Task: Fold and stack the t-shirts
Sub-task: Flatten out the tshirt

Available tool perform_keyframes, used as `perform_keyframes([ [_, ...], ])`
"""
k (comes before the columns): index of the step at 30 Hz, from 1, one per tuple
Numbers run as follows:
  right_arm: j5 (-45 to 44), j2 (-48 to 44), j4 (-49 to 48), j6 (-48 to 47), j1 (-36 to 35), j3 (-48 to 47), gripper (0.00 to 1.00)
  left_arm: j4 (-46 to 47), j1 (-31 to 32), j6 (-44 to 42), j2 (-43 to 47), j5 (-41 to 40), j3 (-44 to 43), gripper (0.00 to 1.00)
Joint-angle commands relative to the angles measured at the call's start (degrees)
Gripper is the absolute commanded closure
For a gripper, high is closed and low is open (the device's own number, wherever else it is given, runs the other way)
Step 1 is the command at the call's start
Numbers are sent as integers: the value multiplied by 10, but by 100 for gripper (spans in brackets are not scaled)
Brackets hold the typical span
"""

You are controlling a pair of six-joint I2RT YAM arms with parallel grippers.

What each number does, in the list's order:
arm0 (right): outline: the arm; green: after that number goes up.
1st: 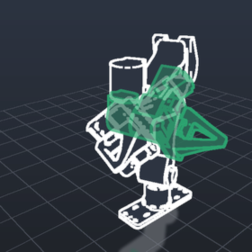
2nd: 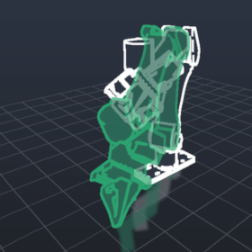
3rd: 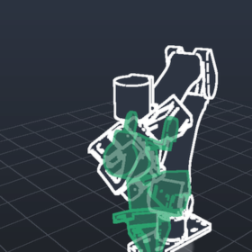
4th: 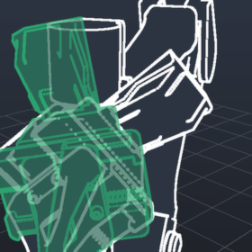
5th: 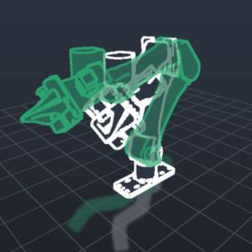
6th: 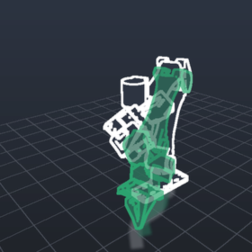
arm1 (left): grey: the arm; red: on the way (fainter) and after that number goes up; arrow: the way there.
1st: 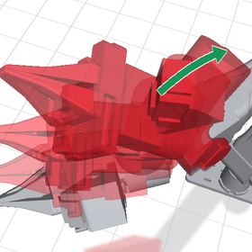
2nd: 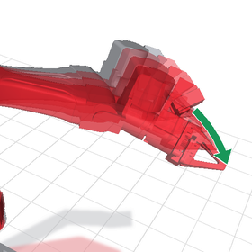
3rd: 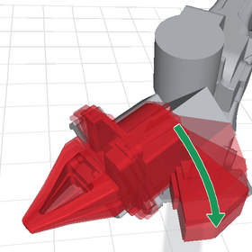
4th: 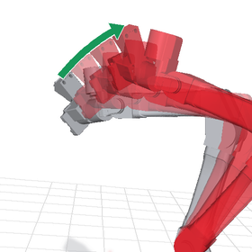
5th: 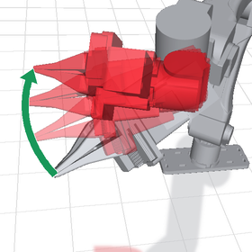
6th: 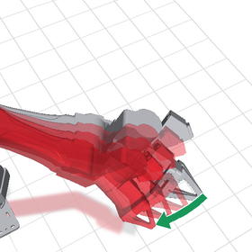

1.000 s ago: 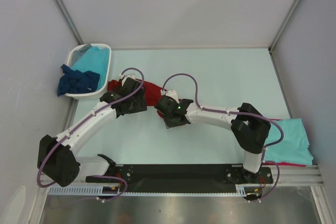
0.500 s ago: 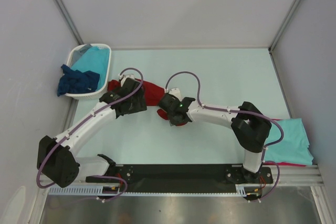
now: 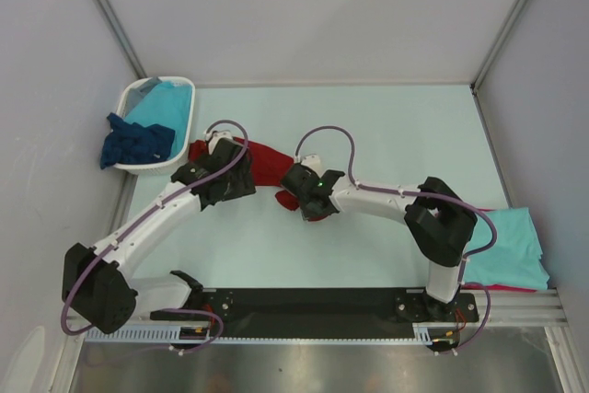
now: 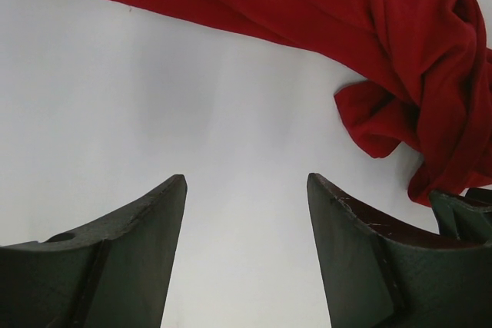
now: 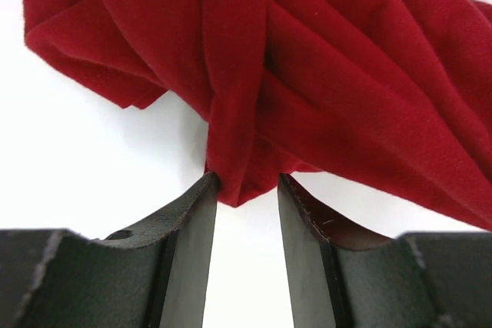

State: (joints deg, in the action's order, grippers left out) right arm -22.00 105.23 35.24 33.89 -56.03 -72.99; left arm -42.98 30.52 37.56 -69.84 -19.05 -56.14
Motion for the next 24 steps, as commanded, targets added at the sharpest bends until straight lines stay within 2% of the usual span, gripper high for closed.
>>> perform_keyframes([
  [1,-4,2,-8,7,-12,-15,57,0,0,13,27,-13,9,30],
  [5,-1,9,-9,10,-15,-16,57,-2,0,11,33,-13,11,30],
  [7,-1,12,-9,11,-17,-14,64,-3,-1,10,35,-13,15,30],
  [8,0,13,-10,11,-16,-15,69,-4,-1,10,37,-13,16,30],
  [9,0,14,-9,12,-16,-15,81,-4,-1,10,39,-13,17,30],
  [12,0,14,-8,15,-17,-15,96,-5,-1,11,43,-12,24,30],
  [15,-2,12,-5,17,-17,-17,100,-5,0,11,48,-11,29,30],
  [24,-58,-42,30,4,-5,-42,100,-6,-2,9,51,-17,26,30],
])
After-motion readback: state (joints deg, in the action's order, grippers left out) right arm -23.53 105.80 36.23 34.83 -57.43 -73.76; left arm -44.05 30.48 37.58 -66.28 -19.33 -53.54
